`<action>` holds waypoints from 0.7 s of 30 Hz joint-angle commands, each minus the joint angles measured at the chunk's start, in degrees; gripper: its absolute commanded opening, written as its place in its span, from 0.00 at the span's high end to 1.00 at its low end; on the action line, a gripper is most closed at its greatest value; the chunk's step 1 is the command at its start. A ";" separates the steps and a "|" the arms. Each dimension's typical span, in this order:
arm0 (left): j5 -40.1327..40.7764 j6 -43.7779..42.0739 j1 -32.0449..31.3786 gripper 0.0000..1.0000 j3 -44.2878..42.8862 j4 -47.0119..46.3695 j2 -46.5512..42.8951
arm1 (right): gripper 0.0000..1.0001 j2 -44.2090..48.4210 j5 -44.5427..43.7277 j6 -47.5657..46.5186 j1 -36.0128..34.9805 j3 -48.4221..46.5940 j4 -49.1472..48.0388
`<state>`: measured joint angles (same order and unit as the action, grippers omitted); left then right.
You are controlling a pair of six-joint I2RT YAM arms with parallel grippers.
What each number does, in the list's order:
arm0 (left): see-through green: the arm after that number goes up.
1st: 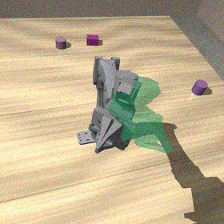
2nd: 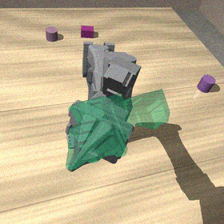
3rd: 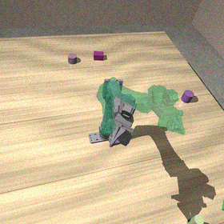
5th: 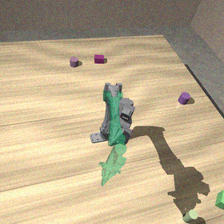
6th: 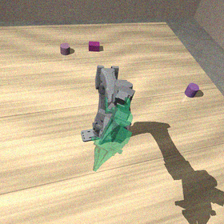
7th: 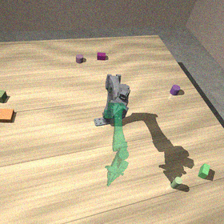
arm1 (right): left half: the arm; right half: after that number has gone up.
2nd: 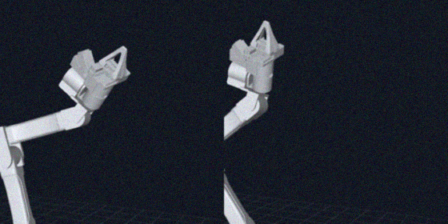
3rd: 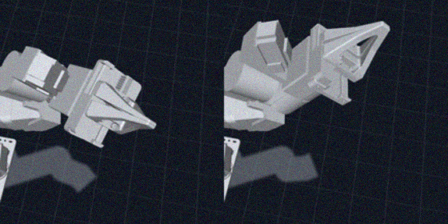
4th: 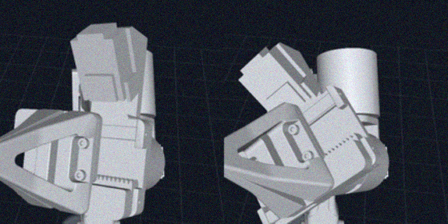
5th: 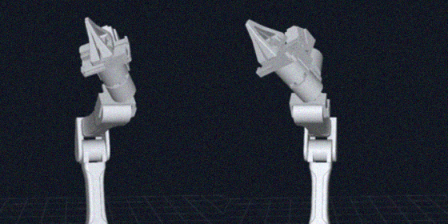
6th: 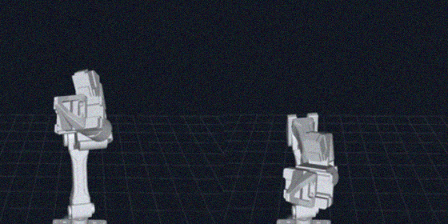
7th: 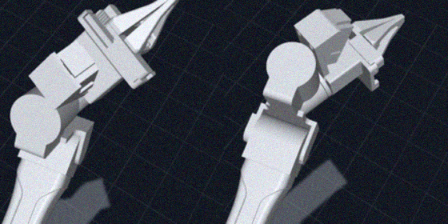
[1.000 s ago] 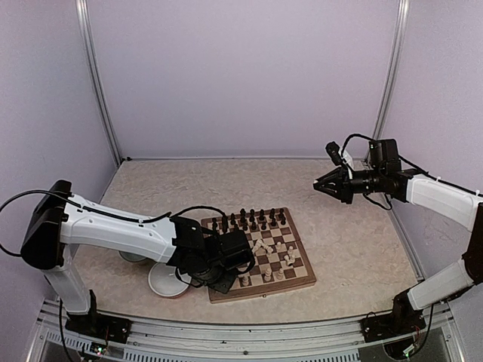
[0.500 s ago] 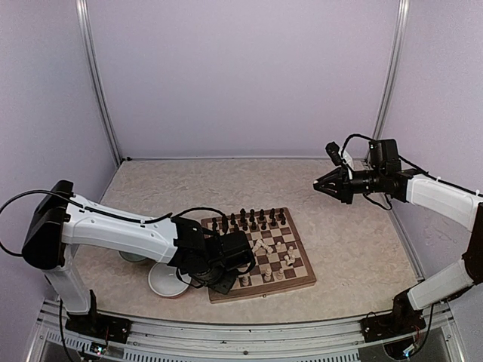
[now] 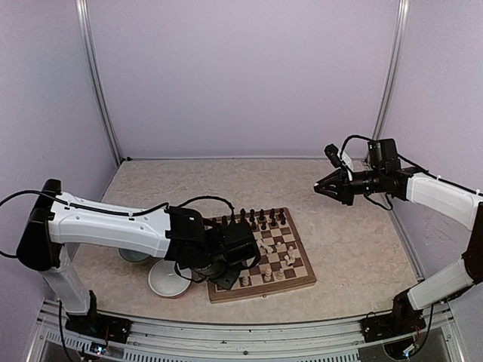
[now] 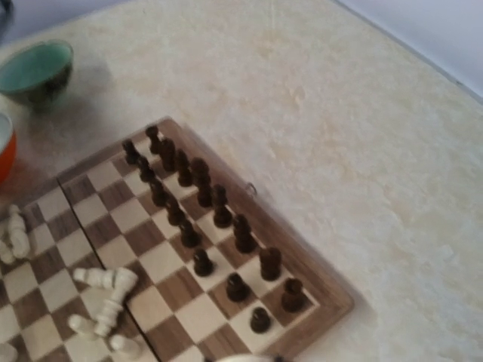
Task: Set up the chess pieces on the board
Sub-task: Place the rook at a1.
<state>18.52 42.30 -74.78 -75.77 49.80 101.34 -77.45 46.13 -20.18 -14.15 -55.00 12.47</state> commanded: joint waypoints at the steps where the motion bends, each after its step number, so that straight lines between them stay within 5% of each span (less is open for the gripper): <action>1: 3.44 -6.43 1.51 0.47 -5.70 1.28 -7.41 | 0.99 -0.46 -5.13 -7.27 -3.05 -4.42 9.24; 9: -1.72 -21.05 14.90 0.44 -7.29 -11.78 -11.78 | 0.99 -1.32 -21.40 -18.67 -16.06 -6.77 21.84; 15: -12.07 -25.62 21.52 0.53 1.98 -15.01 -11.59 | 0.99 -1.12 -24.64 -17.09 -20.23 -4.83 22.86; 21: -16.08 -28.64 23.28 0.50 6.62 -13.30 -10.54 | 0.99 -2.02 -26.56 -17.53 -21.82 -5.04 23.64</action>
<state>7.14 17.52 -51.94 -70.41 36.56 90.21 -78.67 22.41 -36.67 -34.57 -59.77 33.89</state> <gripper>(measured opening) 0.483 0.114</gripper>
